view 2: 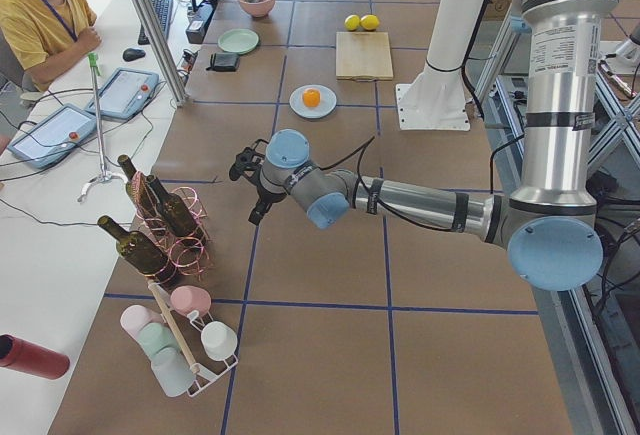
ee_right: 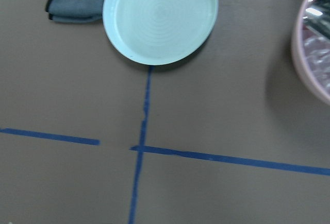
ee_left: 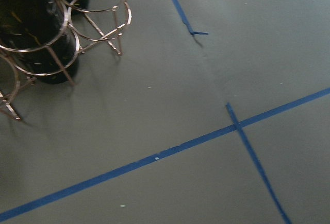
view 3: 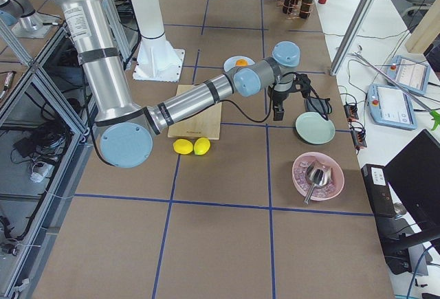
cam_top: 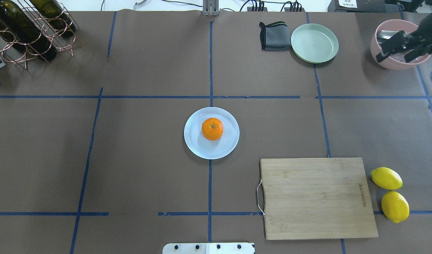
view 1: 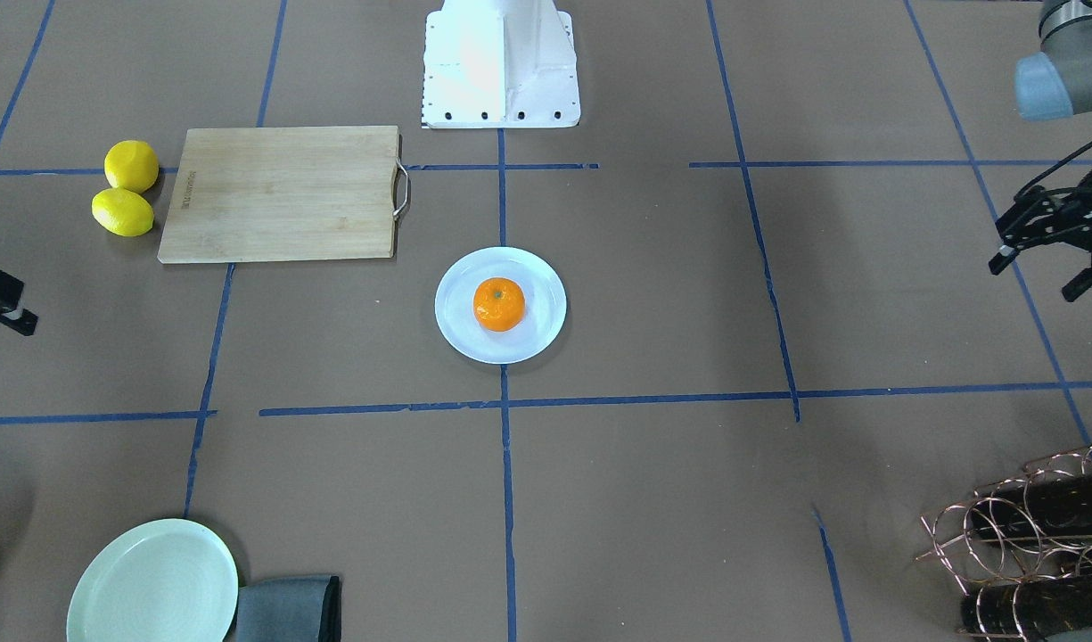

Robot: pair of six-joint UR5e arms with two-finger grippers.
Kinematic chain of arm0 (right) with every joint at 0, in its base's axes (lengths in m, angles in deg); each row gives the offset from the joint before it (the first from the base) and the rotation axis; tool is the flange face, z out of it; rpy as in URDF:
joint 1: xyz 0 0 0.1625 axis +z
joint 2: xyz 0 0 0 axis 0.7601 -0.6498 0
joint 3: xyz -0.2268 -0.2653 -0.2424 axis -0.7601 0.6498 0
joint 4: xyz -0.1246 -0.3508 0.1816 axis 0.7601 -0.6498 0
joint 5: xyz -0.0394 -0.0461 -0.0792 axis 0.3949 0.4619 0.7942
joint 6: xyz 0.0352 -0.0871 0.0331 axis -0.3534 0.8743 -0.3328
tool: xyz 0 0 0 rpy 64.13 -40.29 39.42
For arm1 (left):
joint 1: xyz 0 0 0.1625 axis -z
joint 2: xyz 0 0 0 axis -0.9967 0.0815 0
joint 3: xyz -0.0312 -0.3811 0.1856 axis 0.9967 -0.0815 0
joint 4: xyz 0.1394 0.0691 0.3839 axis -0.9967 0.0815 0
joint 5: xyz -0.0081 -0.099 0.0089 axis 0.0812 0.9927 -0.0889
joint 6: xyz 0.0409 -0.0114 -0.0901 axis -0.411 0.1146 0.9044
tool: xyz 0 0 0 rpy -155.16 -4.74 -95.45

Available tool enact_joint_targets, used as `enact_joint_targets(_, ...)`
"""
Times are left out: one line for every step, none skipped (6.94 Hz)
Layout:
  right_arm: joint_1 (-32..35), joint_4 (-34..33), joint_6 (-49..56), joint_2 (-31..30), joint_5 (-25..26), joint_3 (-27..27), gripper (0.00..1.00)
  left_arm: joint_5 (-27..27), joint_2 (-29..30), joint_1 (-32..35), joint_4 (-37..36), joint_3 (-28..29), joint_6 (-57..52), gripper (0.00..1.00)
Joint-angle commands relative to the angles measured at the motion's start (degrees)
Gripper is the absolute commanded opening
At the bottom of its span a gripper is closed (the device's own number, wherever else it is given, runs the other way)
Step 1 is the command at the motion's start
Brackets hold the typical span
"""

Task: Pick orange to plate
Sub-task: 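Open the right gripper and lift it away from the plate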

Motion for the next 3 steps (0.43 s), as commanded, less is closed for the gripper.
enact_joint_targets(7.3, -9.1, 13.7, -0.4, 1.9, 0.3, 1.0, 0.0, 0.4, 8.7, -16.9, -0.3, -18.8, 0.95)
enact_joint_targets(9.0, -12.3, 17.9, -0.4, 3.4, 0.7, 1.0, 0.1, 2.1, 10.6, -23.8, -0.7, -21.9, 0.95)
enact_joint_targets(9.4, -14.7, 20.9, 0.2, 5.8, 1.6, 1.0, 0.2, 2.5, 11.6, -29.0, -1.1, -23.9, 0.95)
